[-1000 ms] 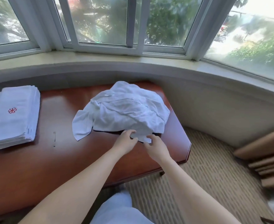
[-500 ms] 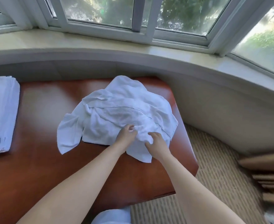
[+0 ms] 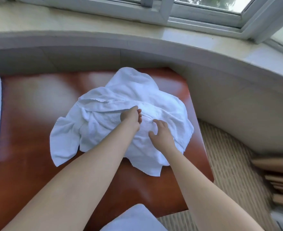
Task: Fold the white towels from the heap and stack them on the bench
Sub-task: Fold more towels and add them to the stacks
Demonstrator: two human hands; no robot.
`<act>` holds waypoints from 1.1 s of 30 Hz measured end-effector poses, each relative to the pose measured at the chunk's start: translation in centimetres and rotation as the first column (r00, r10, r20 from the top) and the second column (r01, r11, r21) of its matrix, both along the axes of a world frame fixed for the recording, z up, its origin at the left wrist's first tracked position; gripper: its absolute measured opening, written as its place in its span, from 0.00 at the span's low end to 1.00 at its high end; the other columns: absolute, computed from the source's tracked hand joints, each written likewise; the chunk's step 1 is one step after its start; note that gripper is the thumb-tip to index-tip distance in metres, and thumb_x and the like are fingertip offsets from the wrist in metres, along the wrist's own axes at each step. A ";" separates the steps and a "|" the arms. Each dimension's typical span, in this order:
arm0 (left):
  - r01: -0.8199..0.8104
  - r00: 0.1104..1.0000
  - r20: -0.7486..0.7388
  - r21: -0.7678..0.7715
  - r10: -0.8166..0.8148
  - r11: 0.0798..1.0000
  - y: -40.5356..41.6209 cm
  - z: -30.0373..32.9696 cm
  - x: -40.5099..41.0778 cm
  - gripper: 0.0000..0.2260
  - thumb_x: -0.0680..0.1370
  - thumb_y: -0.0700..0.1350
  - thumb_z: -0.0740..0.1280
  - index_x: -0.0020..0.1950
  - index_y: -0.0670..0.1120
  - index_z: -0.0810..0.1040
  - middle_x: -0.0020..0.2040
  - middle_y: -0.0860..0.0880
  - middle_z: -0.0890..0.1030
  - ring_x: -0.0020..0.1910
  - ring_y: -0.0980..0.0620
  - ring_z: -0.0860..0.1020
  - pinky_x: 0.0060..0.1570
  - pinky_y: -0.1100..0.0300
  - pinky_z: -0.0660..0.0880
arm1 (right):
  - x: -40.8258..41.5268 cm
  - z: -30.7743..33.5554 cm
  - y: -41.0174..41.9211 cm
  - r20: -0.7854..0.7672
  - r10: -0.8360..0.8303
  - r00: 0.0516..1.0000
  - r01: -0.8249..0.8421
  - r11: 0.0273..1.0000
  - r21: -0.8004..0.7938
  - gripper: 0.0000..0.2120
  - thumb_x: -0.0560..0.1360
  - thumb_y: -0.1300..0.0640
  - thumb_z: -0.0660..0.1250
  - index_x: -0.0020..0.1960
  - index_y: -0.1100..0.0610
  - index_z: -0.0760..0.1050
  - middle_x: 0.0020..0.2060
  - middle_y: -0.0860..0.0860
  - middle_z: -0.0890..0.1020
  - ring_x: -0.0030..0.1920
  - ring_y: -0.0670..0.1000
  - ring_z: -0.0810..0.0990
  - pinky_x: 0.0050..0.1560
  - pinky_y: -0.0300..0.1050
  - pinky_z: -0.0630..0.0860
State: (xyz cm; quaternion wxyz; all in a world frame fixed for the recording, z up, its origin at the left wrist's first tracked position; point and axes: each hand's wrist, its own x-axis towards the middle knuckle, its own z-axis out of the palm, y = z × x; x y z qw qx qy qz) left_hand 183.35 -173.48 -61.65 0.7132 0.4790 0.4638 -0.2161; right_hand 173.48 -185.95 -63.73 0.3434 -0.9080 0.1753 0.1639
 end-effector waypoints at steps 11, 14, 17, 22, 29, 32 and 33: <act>0.065 0.996 0.066 -0.114 -0.058 0.991 4.9 3.2 -5.3 0.03 0.72 0.43 0.64 0.44 0.46 0.75 0.42 0.49 0.76 0.42 0.50 0.76 0.45 0.57 0.75 | 1.1 3.4 2.2 0.147 0.203 0.968 -0.155 0.946 -0.285 0.30 0.76 0.52 0.70 0.75 0.50 0.65 0.76 0.53 0.66 0.78 0.56 0.62 0.76 0.54 0.60; 0.013 0.995 0.097 -0.124 -0.001 0.992 7.2 3.4 -8.5 0.06 0.73 0.43 0.64 0.47 0.45 0.78 0.46 0.47 0.80 0.46 0.48 0.80 0.50 0.55 0.79 | 0.4 4.4 4.2 0.085 0.336 0.938 -0.295 0.903 -0.311 0.16 0.76 0.53 0.67 0.62 0.53 0.73 0.50 0.50 0.81 0.56 0.56 0.78 0.58 0.48 0.71; -0.104 0.985 0.129 -0.094 0.116 0.990 9.2 3.8 -12.4 0.05 0.74 0.44 0.62 0.46 0.45 0.77 0.43 0.46 0.79 0.42 0.48 0.78 0.49 0.55 0.79 | -1.8 5.4 6.3 -0.082 0.476 0.876 -0.482 0.853 -0.200 0.05 0.75 0.52 0.65 0.45 0.53 0.72 0.36 0.48 0.77 0.42 0.55 0.77 0.37 0.46 0.69; -0.266 0.947 0.189 0.007 0.260 0.964 12.8 4.8 -19.8 0.11 0.77 0.44 0.60 0.55 0.45 0.80 0.52 0.45 0.85 0.52 0.44 0.84 0.54 0.51 0.82 | -8.8 6.4 9.3 -0.112 0.637 0.763 -0.631 0.771 0.085 0.09 0.73 0.41 0.68 0.43 0.45 0.73 0.38 0.43 0.78 0.40 0.47 0.78 0.36 0.41 0.67; -0.436 0.896 0.192 0.201 0.401 0.877 18.1 6.2 -29.4 0.16 0.79 0.46 0.59 0.62 0.46 0.80 0.56 0.46 0.85 0.53 0.46 0.84 0.54 0.52 0.82 | -15.3 5.7 11.3 -0.214 0.758 0.616 -0.730 0.651 0.207 0.16 0.77 0.36 0.65 0.57 0.44 0.78 0.46 0.38 0.79 0.47 0.42 0.78 0.45 0.40 0.71; -0.455 0.889 0.196 0.286 0.414 0.843 20.7 6.2 -32.2 0.18 0.79 0.48 0.59 0.64 0.42 0.78 0.55 0.44 0.83 0.50 0.44 0.81 0.50 0.53 0.78 | -17.2 4.8 11.4 -0.250 0.724 0.643 -0.671 0.690 0.272 0.09 0.78 0.44 0.67 0.48 0.49 0.80 0.38 0.43 0.84 0.42 0.47 0.82 0.42 0.41 0.77; -0.456 0.890 0.188 0.317 0.416 0.832 21.6 6.1 -32.9 0.19 0.79 0.49 0.59 0.65 0.42 0.77 0.57 0.43 0.82 0.53 0.43 0.81 0.53 0.52 0.78 | -17.7 4.4 11.4 -0.259 0.699 0.667 -0.640 0.715 0.280 0.08 0.79 0.47 0.67 0.46 0.50 0.79 0.38 0.45 0.84 0.40 0.48 0.81 0.42 0.42 0.77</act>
